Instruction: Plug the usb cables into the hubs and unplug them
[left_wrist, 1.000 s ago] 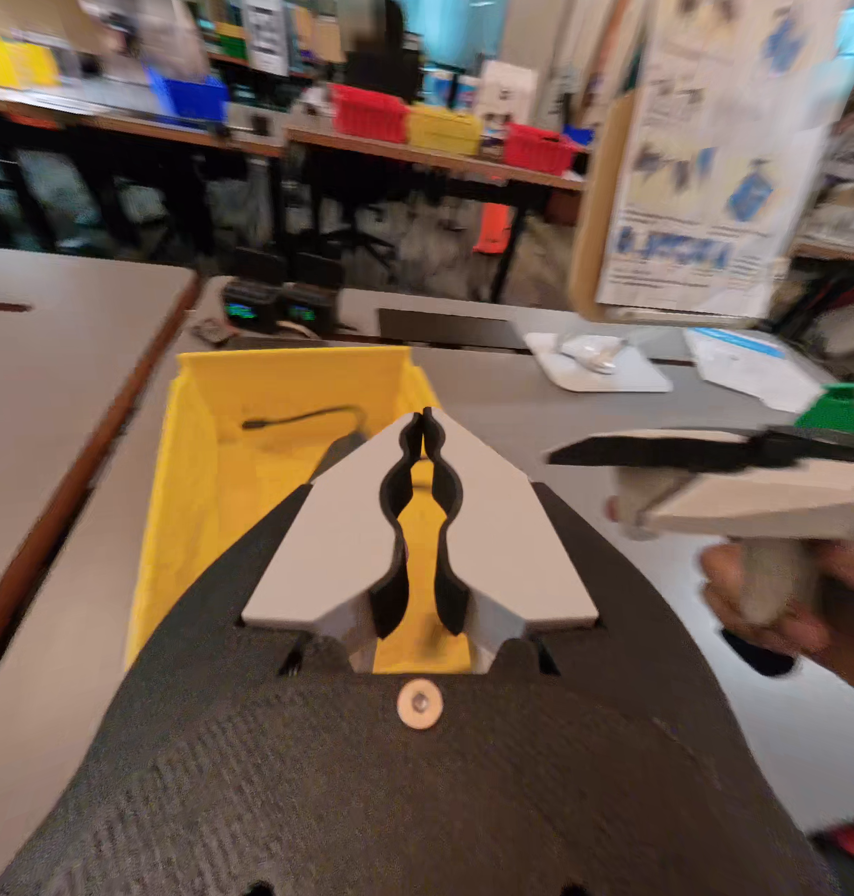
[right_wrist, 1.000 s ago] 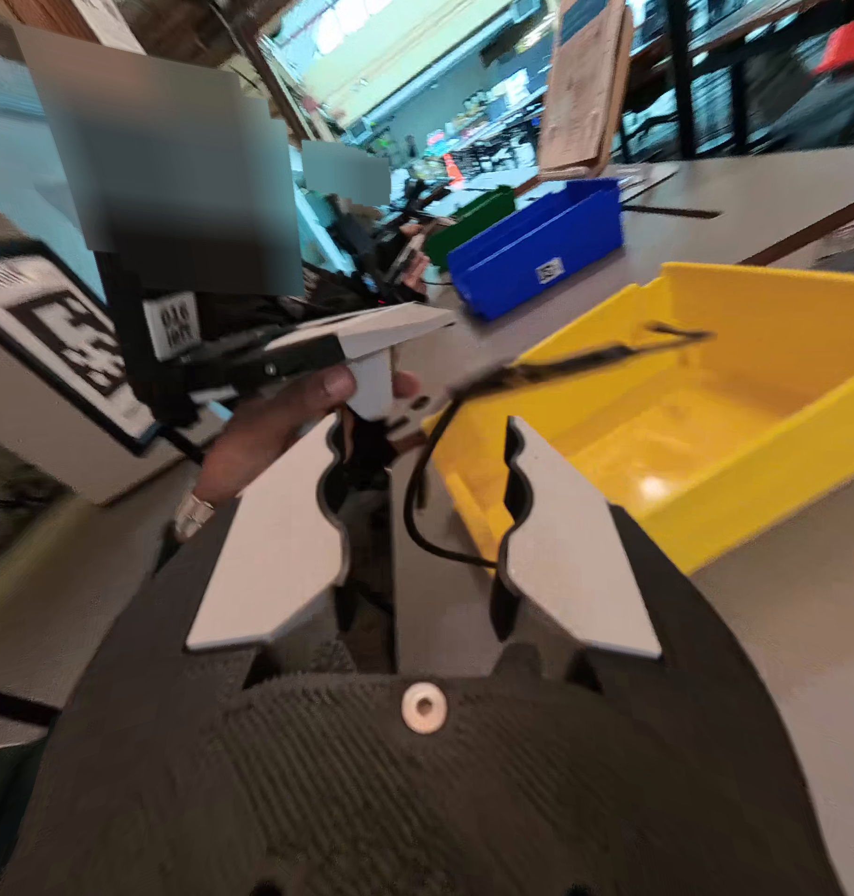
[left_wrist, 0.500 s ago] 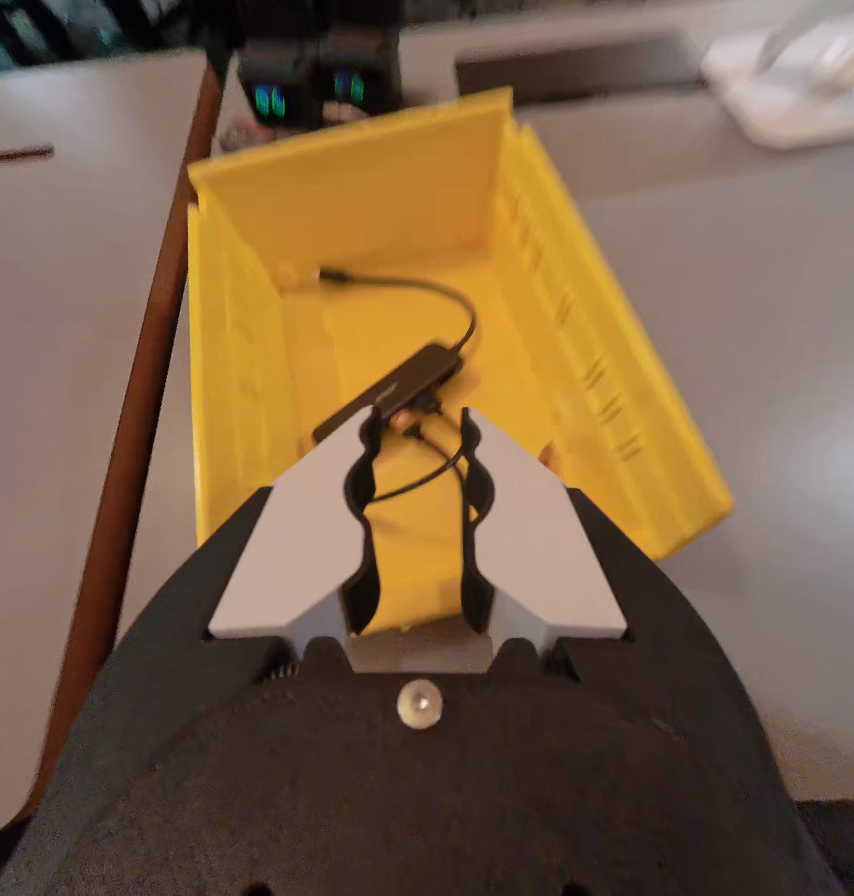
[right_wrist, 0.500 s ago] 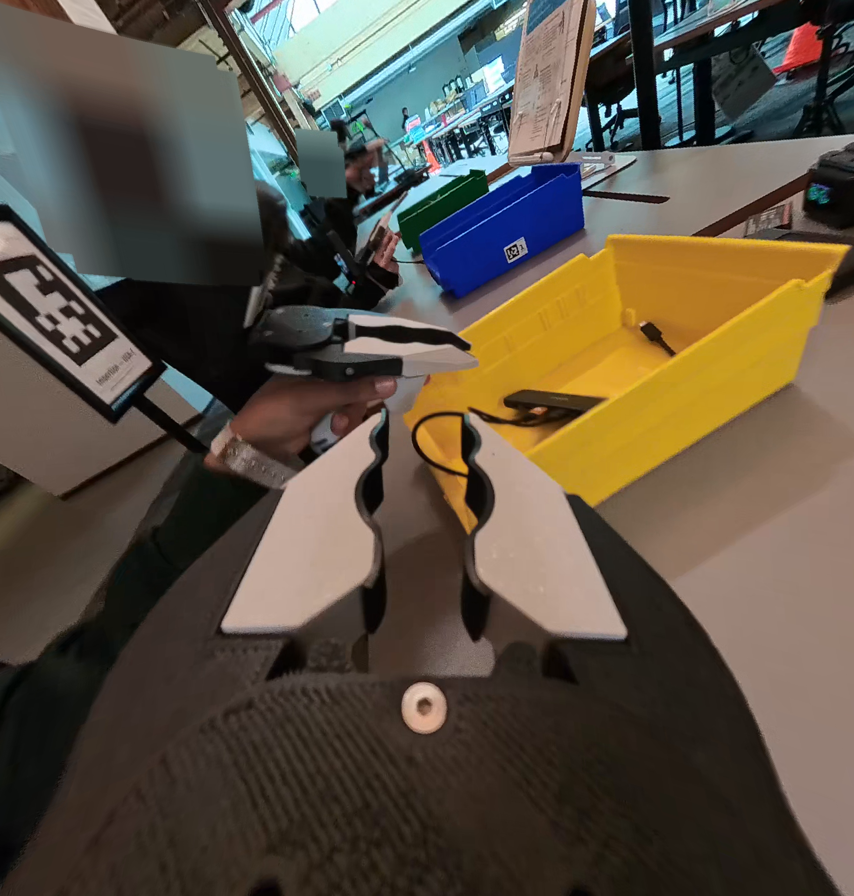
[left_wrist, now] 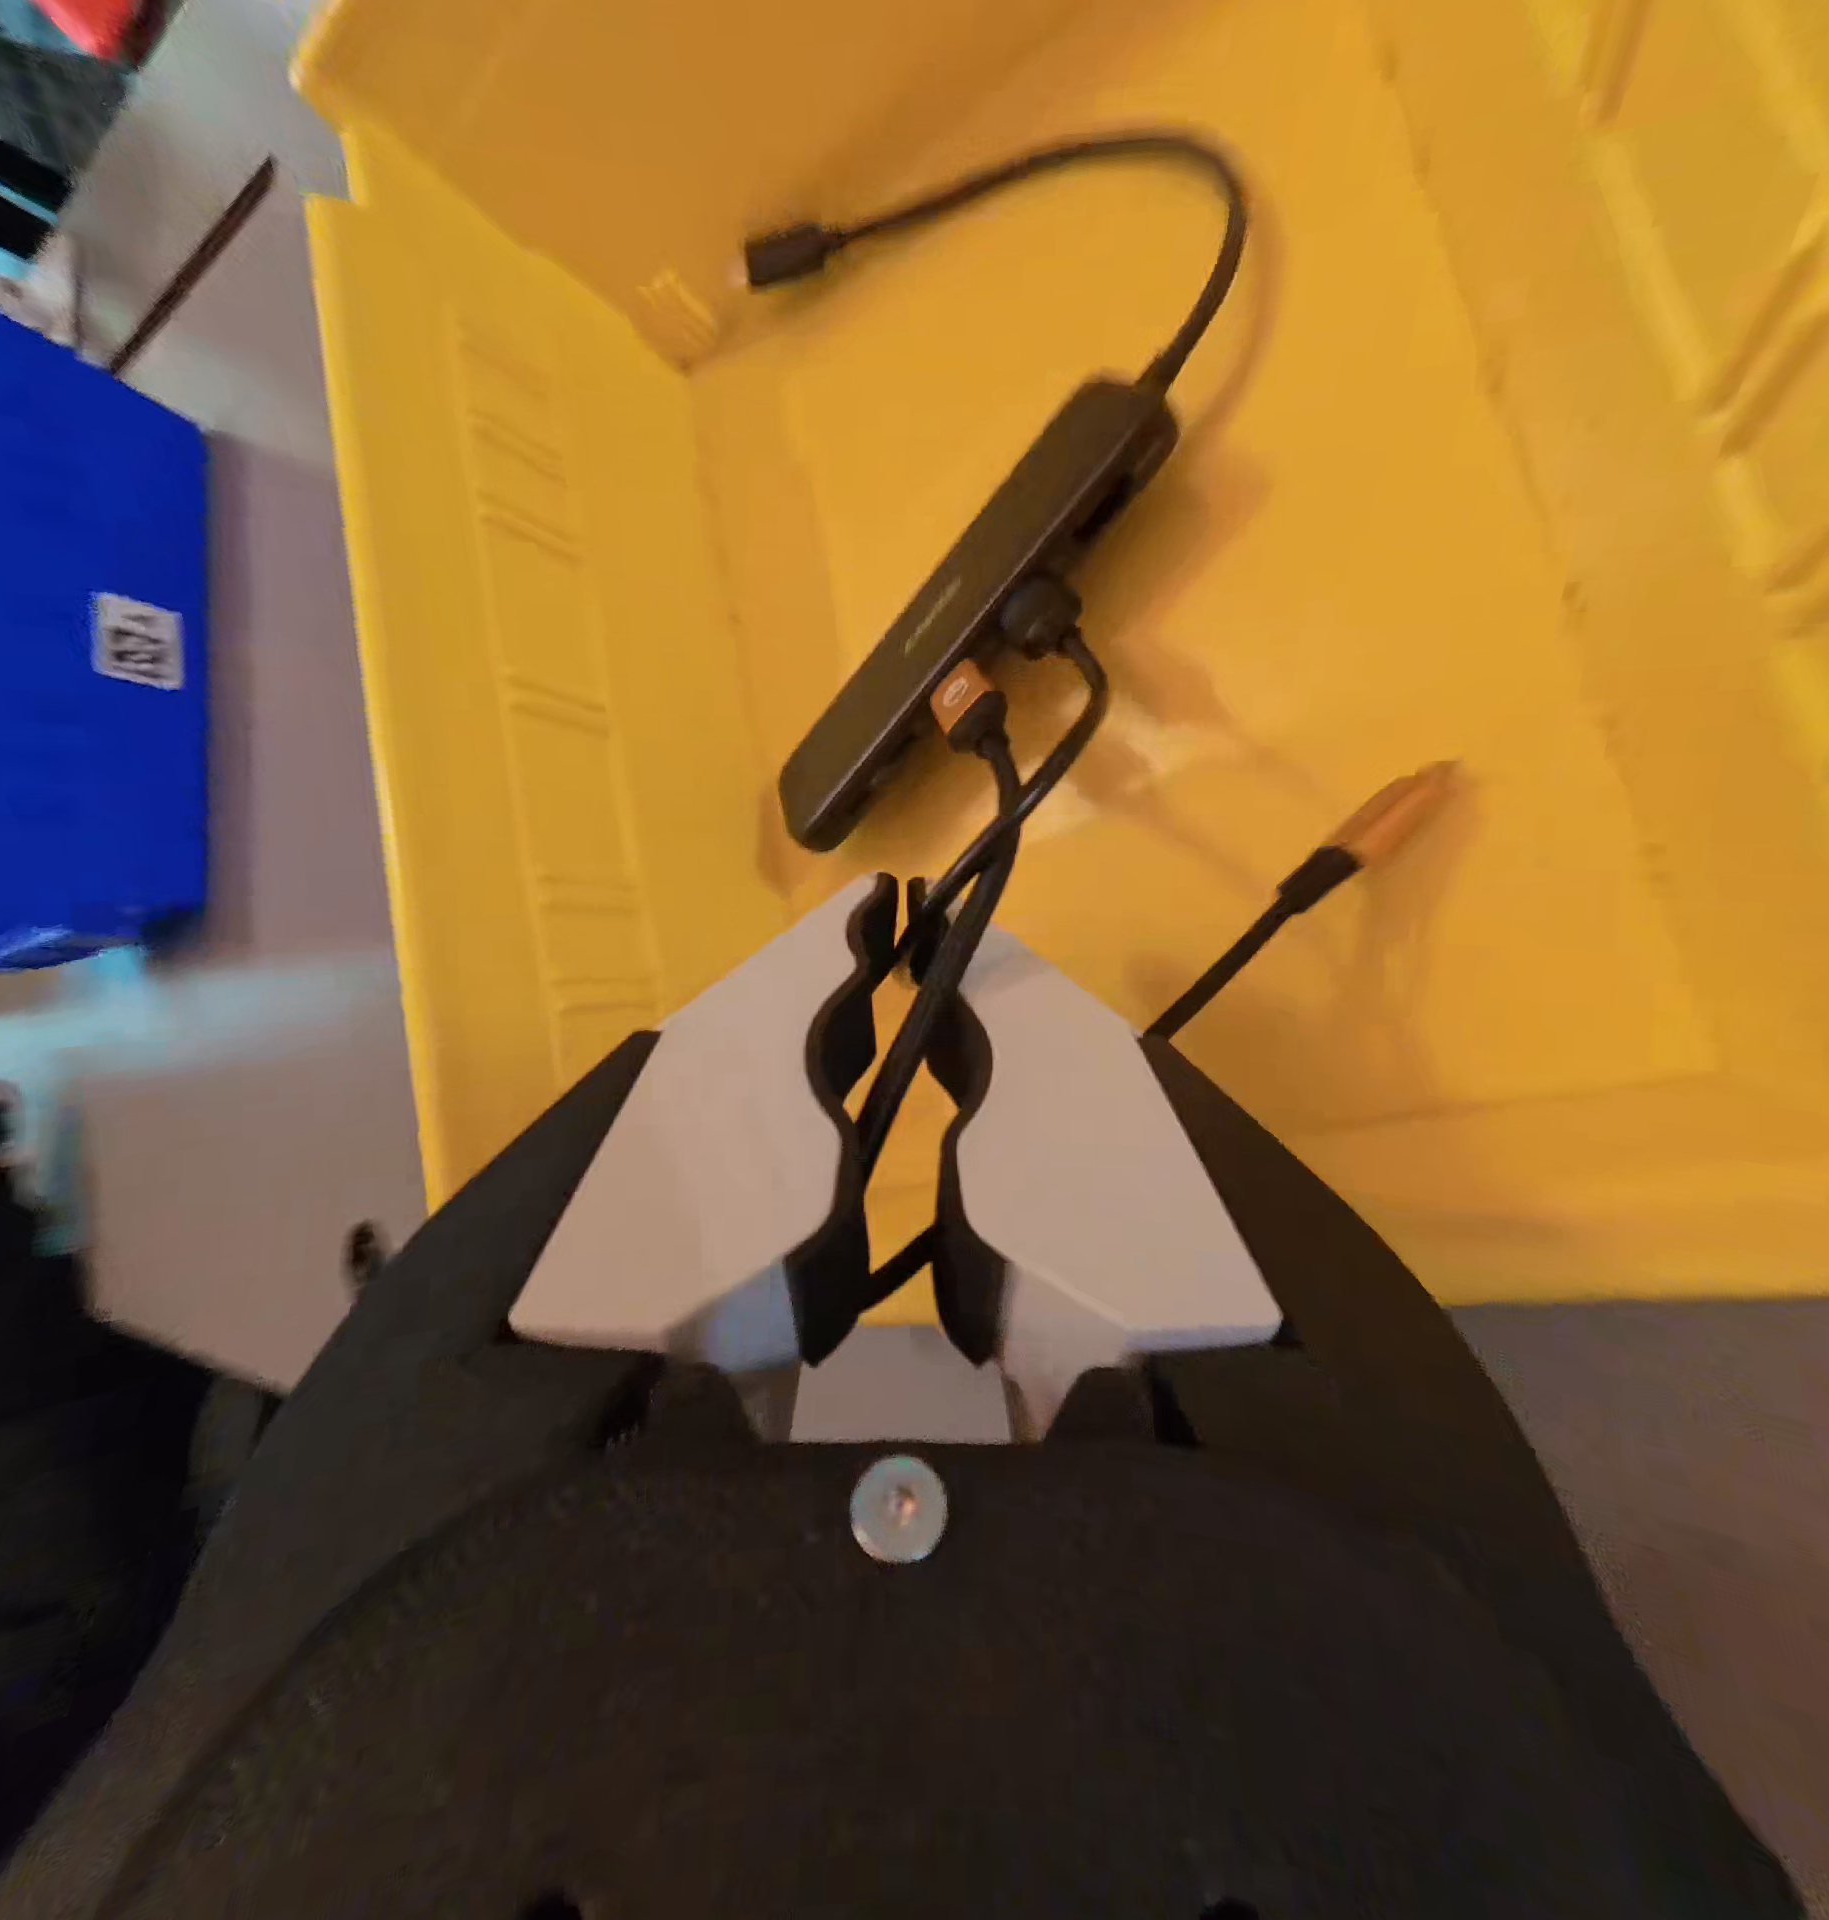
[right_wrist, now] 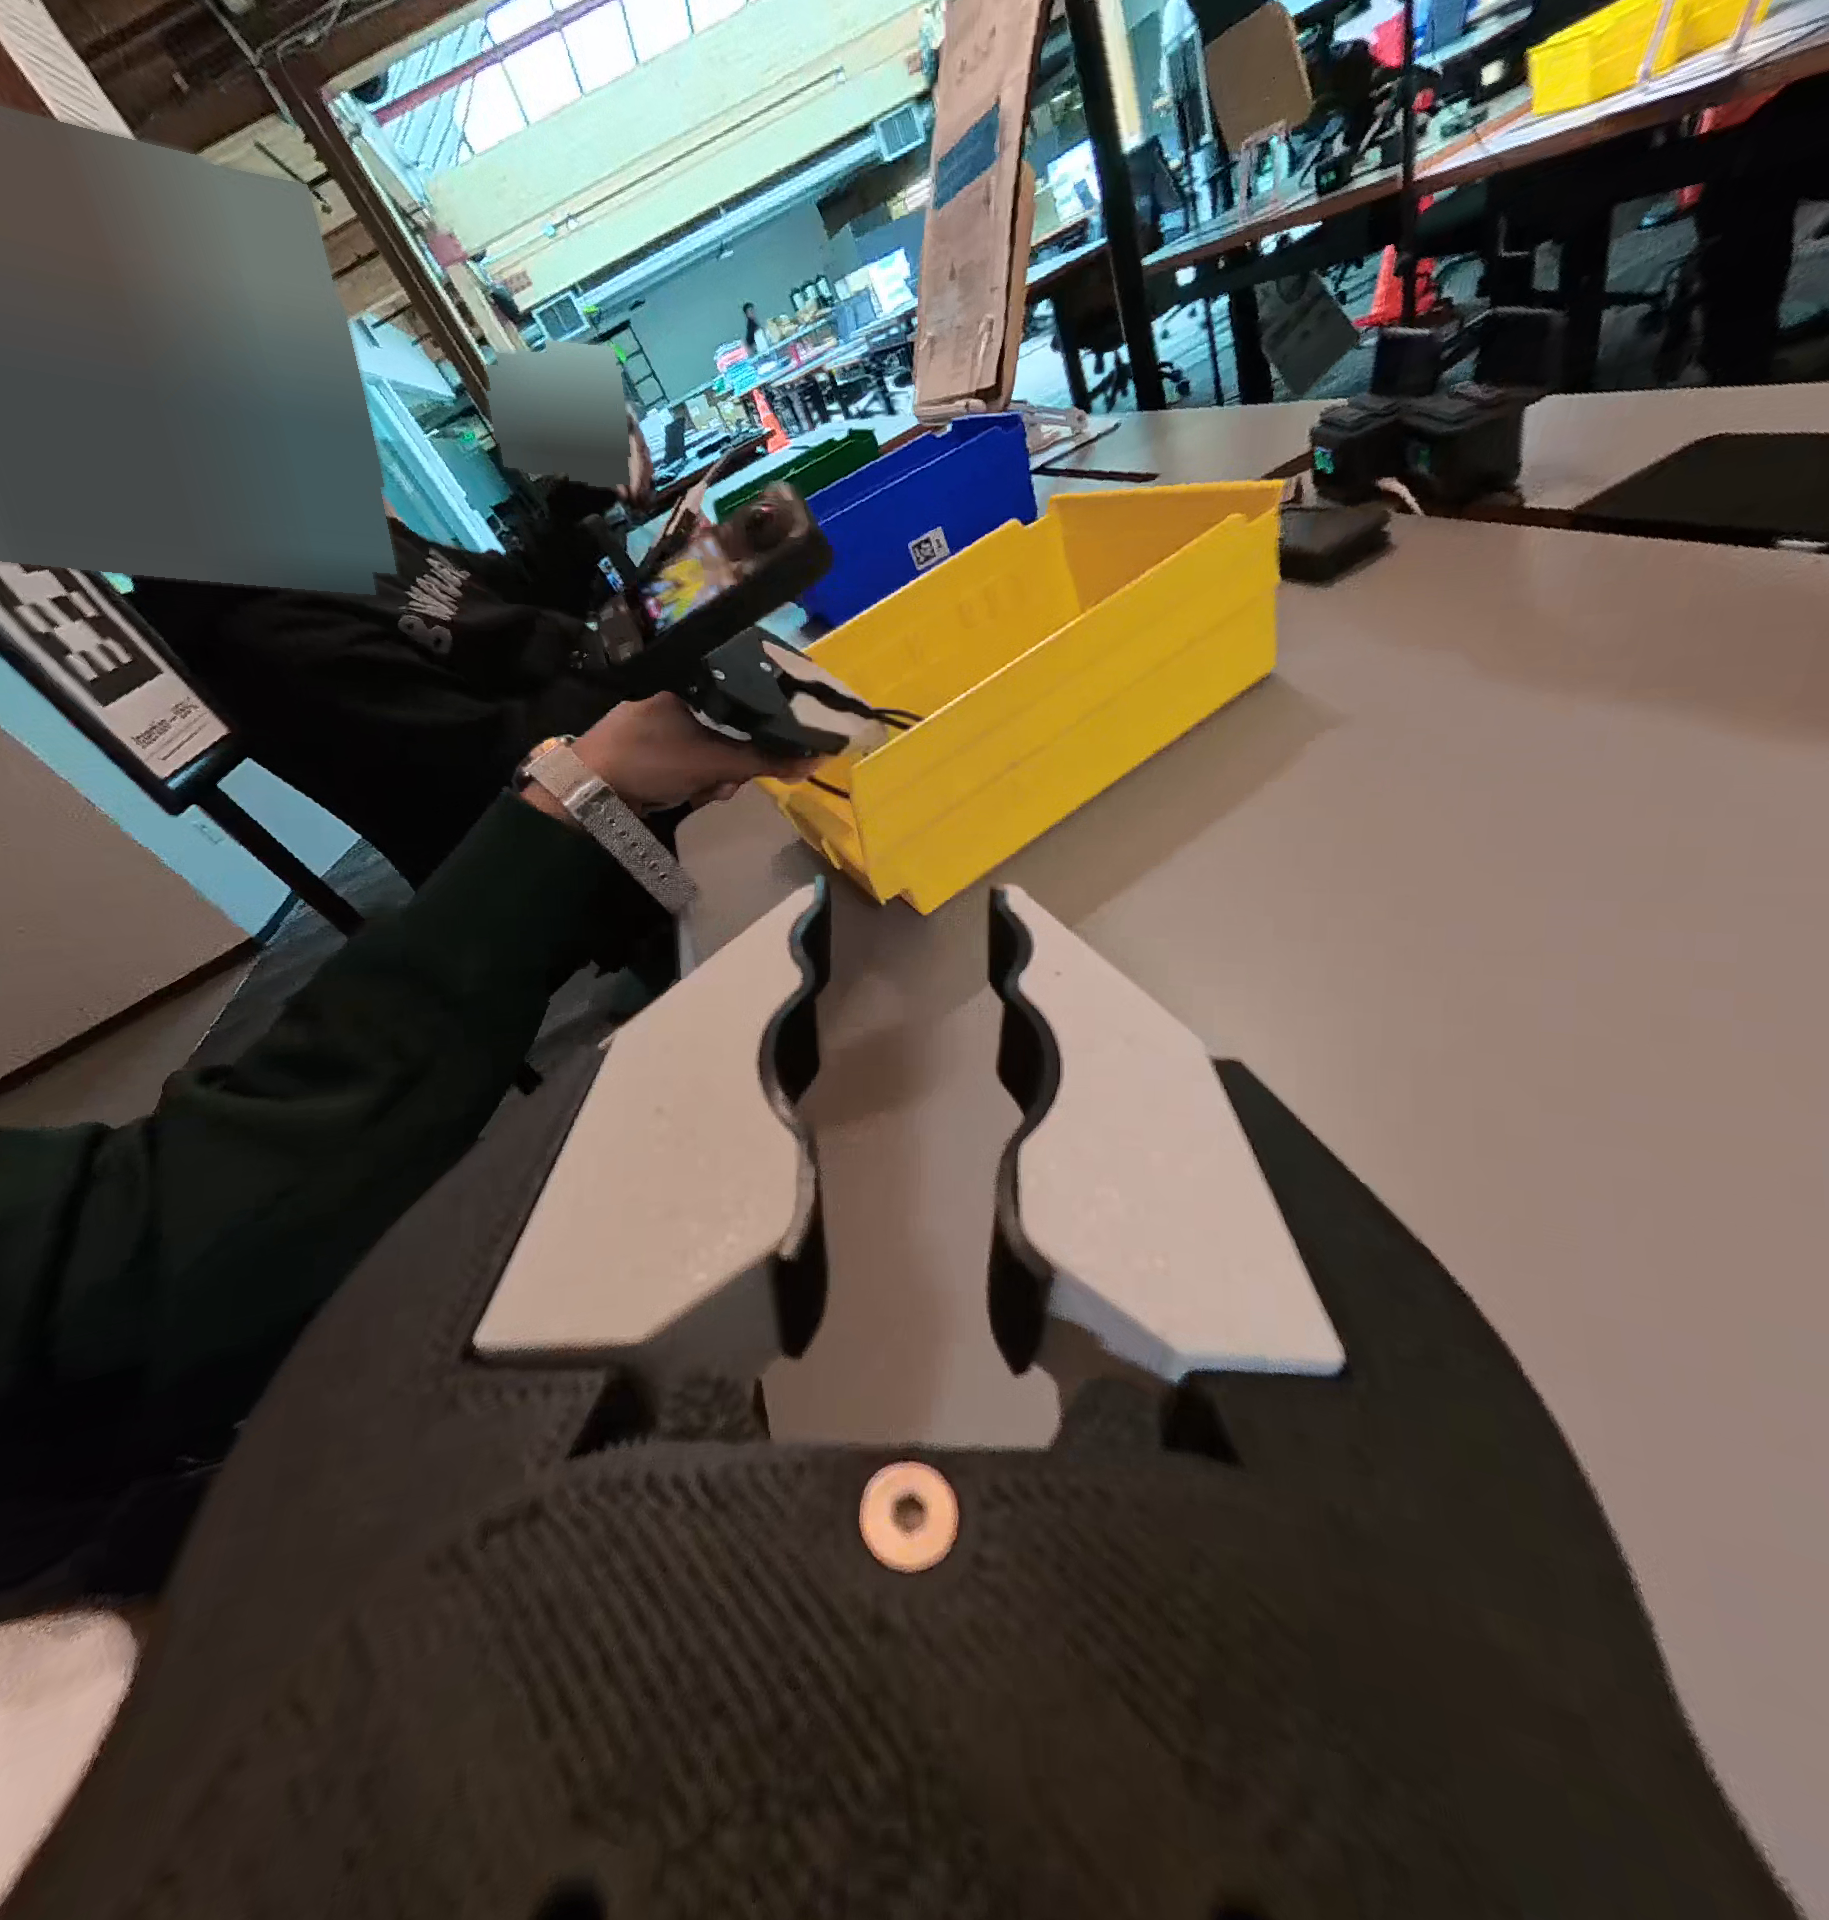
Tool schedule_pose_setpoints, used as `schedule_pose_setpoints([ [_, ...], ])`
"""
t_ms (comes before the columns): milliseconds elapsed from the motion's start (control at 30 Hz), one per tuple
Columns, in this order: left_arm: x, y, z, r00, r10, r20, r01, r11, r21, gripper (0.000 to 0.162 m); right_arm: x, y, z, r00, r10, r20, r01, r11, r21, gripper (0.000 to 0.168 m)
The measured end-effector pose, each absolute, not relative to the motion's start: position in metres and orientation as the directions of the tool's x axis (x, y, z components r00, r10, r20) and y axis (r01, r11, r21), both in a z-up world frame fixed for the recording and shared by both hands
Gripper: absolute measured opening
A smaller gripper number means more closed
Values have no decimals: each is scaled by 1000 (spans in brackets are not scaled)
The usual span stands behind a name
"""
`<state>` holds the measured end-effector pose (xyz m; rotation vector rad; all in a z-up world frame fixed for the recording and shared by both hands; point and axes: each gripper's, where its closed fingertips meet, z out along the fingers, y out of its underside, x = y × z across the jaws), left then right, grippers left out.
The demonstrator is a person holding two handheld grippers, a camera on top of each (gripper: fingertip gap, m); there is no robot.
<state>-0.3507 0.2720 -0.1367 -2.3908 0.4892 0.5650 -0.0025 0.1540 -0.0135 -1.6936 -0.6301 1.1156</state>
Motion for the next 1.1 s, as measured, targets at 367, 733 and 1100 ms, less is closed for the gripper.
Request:
schedule_pose_setpoints([
  [367, -305, 257, 30, 973, -152, -172, -212, -304, -929, 0, -3, 145, 5, 433, 831, -348, -94, -343, -935, 29],
  [733, -155, 154, 147, 815, -527, -243, -244, 69, -967, 0, -24, 124, 25, 507, 859, -65, 16, -85, -996, 61],
  [1100, -53, 121, 114, 598, -757, -261, -317, 76, -945, 0, -21, 73, 35, 267, 936, 230, 285, 151, -947, 55],
])
